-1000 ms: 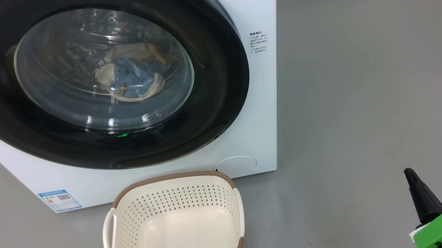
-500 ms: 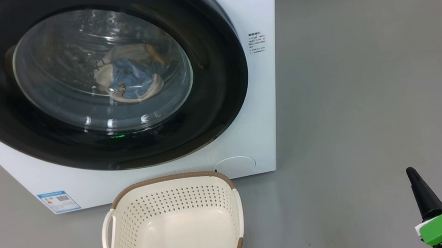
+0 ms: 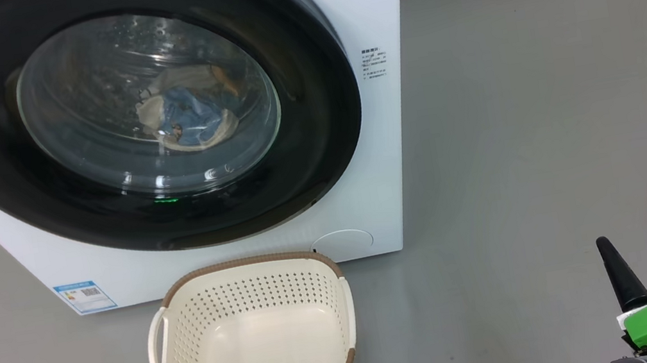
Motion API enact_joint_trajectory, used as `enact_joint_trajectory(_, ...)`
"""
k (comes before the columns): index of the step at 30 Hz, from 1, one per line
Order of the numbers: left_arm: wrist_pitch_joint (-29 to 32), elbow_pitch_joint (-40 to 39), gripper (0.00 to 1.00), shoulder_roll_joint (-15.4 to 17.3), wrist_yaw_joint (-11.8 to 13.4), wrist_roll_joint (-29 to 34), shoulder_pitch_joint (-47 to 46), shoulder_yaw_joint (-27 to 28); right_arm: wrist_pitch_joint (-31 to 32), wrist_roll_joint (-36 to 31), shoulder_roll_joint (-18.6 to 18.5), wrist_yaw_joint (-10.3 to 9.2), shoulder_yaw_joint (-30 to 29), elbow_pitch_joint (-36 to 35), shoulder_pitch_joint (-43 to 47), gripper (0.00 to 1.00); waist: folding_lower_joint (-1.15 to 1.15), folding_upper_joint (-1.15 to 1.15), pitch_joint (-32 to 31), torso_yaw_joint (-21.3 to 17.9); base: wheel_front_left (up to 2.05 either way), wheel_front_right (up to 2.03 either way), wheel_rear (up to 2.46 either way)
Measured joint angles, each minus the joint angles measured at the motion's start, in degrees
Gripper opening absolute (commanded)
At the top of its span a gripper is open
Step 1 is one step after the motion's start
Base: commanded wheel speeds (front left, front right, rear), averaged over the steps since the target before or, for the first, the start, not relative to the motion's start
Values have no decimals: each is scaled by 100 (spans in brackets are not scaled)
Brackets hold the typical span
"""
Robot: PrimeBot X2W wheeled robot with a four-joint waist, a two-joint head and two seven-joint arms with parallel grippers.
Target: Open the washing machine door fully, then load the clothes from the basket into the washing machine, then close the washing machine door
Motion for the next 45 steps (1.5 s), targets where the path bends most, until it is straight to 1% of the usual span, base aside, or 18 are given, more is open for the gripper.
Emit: enact_joint_trajectory(45,726,-165,0,-275,0,-2579,-345,159,714,2504,148,-7,-454,-132,-121,0,0,0,-20,-69,0,0,0)
